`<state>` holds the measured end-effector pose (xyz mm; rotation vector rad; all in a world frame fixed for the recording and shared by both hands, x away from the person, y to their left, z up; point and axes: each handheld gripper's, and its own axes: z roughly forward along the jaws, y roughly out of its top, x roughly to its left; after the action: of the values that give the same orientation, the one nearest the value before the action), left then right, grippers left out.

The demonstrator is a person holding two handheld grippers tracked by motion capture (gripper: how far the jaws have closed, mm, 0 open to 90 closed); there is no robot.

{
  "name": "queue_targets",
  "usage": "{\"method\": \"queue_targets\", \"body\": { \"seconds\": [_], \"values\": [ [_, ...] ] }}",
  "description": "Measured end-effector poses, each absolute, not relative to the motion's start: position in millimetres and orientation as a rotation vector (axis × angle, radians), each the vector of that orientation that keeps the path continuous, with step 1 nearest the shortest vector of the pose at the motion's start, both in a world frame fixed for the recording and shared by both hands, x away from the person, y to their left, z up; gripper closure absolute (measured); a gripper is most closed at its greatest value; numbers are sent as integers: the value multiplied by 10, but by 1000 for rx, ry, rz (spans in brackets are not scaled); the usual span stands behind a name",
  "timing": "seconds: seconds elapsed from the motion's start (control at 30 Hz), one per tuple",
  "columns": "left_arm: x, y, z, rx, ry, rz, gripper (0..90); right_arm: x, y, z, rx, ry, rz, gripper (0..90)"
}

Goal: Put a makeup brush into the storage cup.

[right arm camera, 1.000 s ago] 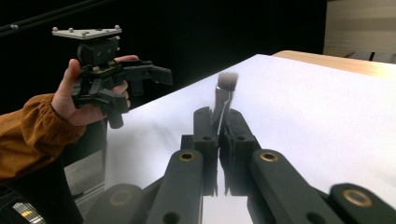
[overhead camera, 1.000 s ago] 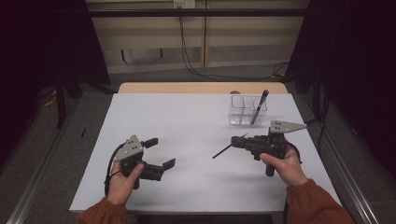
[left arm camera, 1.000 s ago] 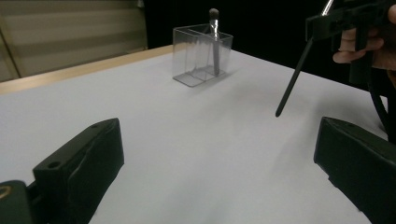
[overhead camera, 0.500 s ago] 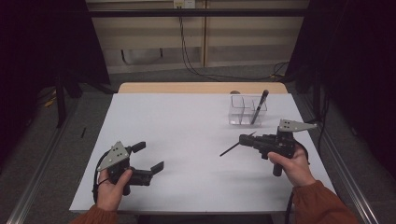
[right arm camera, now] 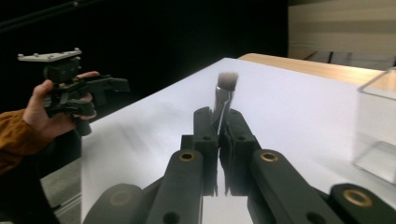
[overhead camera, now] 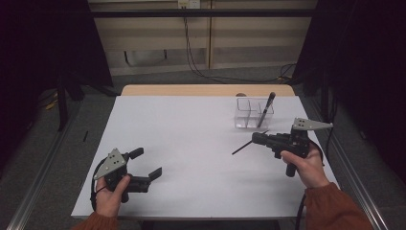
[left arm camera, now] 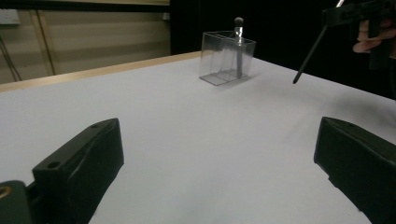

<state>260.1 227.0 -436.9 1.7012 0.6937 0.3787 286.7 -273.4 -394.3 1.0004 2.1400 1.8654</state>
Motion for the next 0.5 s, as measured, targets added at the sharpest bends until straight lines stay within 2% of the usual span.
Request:
{"method": "queue_targets", "body": {
  "seconds": [0.5],
  "values": [
    [2558,2274,-4357,1704,689,380,17,2978,-3096,-3824,1085,2084,1737,859]
  ]
}}
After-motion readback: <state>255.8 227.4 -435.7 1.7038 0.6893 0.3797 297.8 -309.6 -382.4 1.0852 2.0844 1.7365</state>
